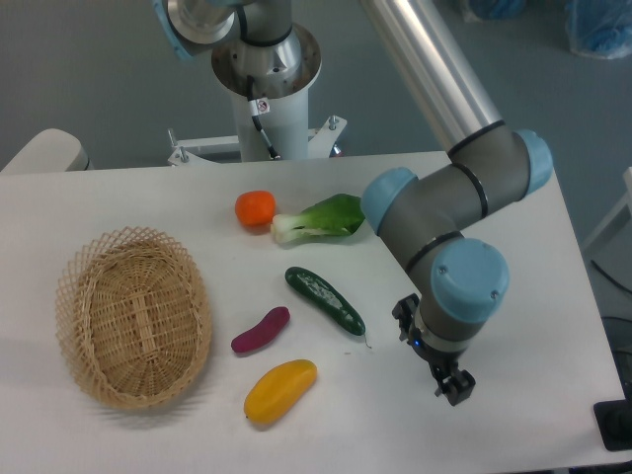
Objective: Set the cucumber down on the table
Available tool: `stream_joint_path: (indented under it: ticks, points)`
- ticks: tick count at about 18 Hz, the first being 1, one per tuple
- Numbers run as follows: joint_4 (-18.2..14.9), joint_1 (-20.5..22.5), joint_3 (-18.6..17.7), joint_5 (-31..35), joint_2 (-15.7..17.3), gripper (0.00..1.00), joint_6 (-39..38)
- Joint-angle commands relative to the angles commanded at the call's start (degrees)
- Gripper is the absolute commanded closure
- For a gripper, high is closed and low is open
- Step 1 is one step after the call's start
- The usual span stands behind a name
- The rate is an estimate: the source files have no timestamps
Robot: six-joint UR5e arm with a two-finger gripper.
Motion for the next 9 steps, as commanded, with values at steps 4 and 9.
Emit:
stream_joint_path:
  ticks: [4,9]
  points:
    - [0.17,0.00,0.09,-0.01,-0.53,0.00,-0.53]
    - [0.44,-0.44,-0.52,0.17,-0.70,0.00,-0.62]
